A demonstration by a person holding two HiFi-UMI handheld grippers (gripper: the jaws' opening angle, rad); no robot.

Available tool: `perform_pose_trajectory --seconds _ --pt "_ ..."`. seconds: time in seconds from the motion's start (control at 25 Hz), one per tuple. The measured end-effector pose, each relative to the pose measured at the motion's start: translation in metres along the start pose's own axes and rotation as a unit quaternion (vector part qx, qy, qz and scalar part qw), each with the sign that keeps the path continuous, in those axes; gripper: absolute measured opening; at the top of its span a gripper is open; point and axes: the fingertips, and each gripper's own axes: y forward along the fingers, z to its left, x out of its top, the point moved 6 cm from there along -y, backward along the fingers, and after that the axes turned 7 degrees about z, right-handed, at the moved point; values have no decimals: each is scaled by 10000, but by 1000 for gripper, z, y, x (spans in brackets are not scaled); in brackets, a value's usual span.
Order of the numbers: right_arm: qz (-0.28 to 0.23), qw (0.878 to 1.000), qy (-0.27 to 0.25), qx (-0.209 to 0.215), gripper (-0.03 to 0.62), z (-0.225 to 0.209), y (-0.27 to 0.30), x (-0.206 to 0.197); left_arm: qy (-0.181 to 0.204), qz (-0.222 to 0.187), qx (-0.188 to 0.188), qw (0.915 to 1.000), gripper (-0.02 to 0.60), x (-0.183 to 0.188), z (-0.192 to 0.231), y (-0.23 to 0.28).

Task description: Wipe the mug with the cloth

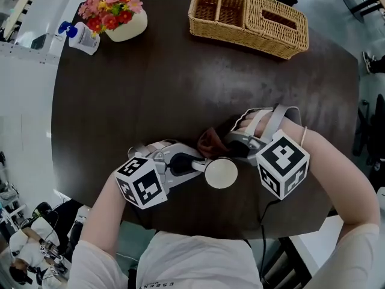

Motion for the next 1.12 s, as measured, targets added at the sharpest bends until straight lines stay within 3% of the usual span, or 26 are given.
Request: perform_pose_trajectory --seconds 0.32,0.48,0.72,0.96,1.04,1.12 --pt "-63 9967 768 -243 80 26 -3 -13 -418 -114 357 9984 73 -1 -4 -1" --pt "-144 9896 1399 -314 80 41 -3 -17 -571 -112 578 9966 74 0 -7 0" --pt "-373 9643 2551 -598 81 63 -6 -15 -807 -115 999 9917 74 1 -13 1" --pt "-492 9417 3145 -1093 81 86 -6 0 -1063 -143 1433 9839 74 0 -22 0" --pt "-553 9296 3427 -1240 81 94 -5 4 -1134 -236 1576 9807 74 -1 -26 -1" --pt "-581 9098 3838 -1467 83 99 -7 4 -1171 -341 1748 9770 74 -1 -30 -1"
